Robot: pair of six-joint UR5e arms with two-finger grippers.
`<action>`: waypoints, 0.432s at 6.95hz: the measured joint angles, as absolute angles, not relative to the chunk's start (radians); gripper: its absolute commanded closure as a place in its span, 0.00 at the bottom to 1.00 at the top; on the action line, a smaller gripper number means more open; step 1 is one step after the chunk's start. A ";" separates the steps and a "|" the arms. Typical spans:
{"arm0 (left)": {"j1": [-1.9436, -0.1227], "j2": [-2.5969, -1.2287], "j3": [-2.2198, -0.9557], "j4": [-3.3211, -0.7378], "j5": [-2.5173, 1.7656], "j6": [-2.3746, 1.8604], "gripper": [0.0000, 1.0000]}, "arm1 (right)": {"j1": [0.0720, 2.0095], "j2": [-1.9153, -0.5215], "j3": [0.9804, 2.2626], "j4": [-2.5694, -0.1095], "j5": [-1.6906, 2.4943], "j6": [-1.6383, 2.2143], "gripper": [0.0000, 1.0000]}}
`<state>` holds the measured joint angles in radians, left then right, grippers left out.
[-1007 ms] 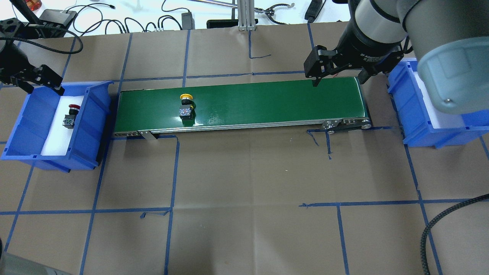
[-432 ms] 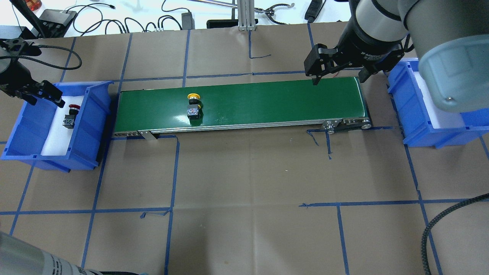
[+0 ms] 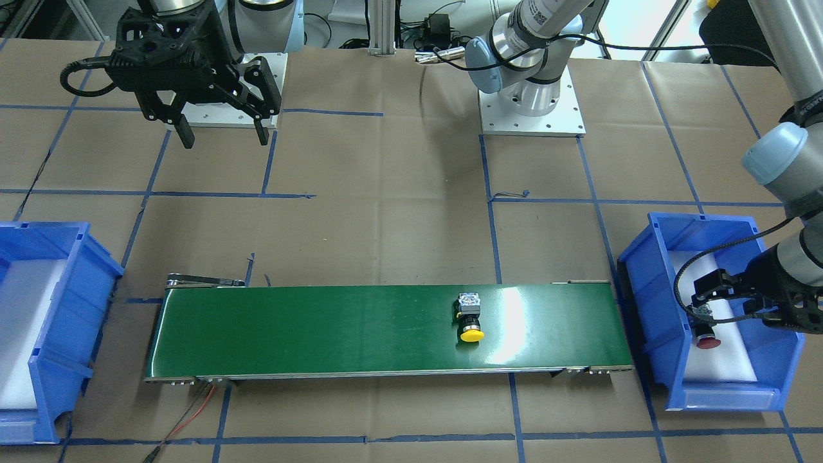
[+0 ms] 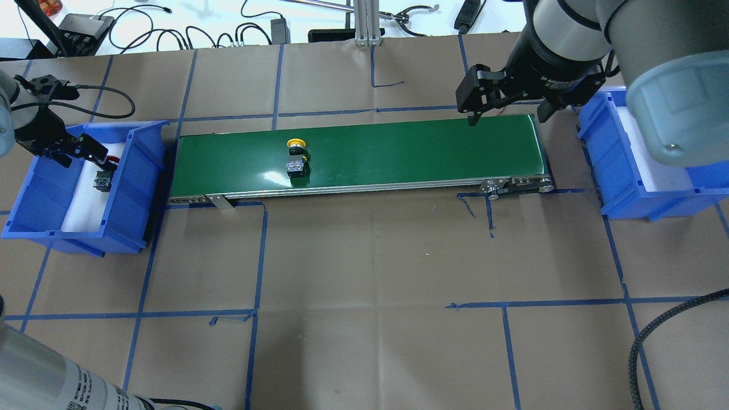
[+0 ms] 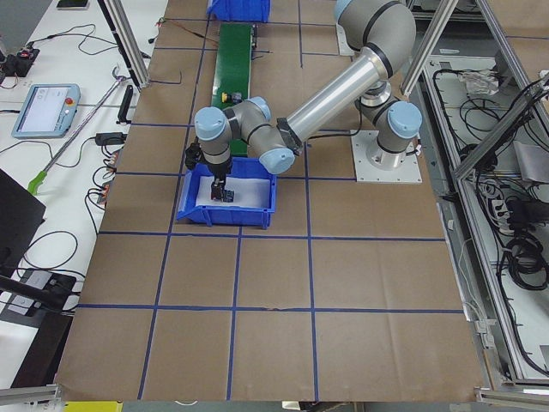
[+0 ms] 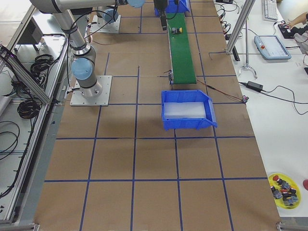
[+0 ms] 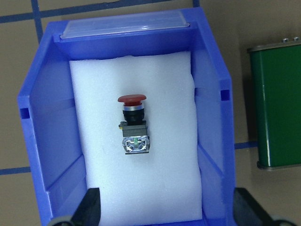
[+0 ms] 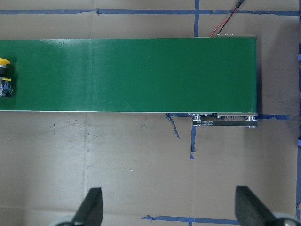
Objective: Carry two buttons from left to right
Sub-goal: 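Return the left gripper to the bin and grasp the red-capped button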
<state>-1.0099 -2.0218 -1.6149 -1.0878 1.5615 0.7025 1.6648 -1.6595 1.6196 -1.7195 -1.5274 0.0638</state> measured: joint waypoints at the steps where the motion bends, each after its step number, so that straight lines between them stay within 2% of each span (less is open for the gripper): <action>1: -1.003 -2.039 -1.631 -1.054 1.561 0.703 0.01 | 1.662 -1.659 1.620 -1.720 -1.526 0.064 0.00; 3: -1.000 -2.074 -1.655 -0.986 1.560 0.702 0.04 | 1.658 -1.658 1.621 -1.719 -1.526 0.064 0.00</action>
